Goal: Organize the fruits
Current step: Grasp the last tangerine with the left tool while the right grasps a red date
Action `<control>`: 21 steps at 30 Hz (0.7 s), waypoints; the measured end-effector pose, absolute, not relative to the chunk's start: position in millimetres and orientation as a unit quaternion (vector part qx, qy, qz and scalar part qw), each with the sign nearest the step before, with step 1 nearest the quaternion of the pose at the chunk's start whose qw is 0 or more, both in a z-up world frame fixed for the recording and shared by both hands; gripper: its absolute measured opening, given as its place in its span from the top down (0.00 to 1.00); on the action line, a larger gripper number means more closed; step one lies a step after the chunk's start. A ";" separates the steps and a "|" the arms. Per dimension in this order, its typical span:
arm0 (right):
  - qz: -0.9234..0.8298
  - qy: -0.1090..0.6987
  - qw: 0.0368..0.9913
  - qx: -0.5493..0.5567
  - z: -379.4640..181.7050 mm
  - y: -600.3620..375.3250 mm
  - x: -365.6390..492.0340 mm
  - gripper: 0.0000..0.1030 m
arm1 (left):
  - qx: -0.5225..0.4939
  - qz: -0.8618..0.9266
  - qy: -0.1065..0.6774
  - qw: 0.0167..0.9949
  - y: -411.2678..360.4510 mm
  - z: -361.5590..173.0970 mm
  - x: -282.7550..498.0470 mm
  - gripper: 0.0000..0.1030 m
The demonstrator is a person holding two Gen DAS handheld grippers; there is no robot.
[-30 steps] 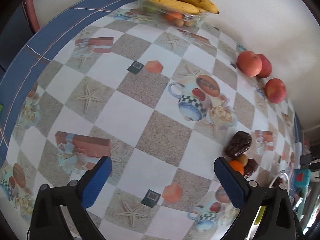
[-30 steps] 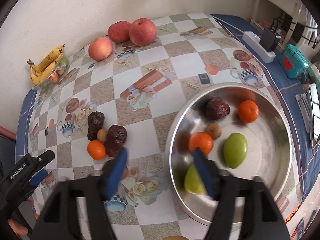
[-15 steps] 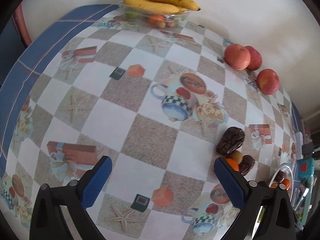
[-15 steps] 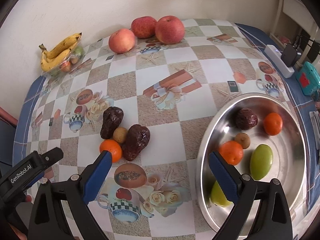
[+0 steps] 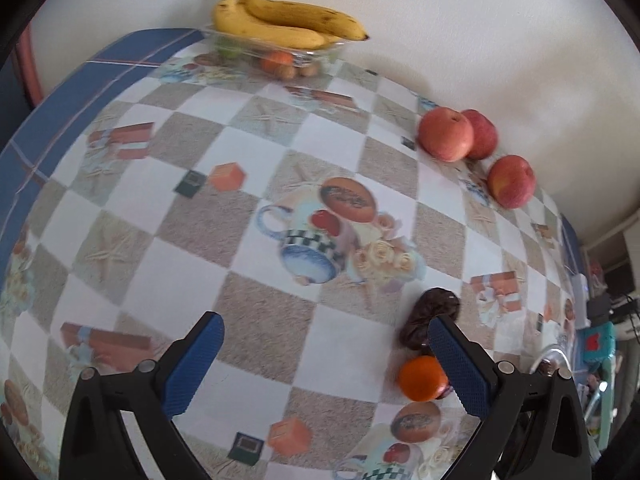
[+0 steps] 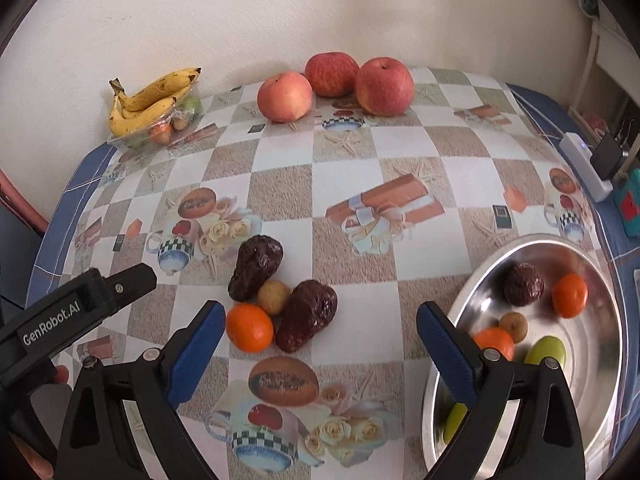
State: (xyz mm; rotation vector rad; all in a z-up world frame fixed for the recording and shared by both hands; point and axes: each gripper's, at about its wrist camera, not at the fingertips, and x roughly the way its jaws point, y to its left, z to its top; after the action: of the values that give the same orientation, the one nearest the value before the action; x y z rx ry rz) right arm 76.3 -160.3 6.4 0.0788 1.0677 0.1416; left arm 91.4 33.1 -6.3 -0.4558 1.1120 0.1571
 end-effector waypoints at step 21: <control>0.080 0.556 0.824 0.076 -39.8 -162.8 98.4 0.62 | -0.245 0.015 0.565 0.788 2.3 -39.3 101.3 0.20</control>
State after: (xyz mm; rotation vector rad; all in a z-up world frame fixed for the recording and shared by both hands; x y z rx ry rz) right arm 98.4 -162.8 -39.8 0.1617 1.1819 0.1711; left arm 101.3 2.3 -39.3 -0.5285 1.2166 0.0317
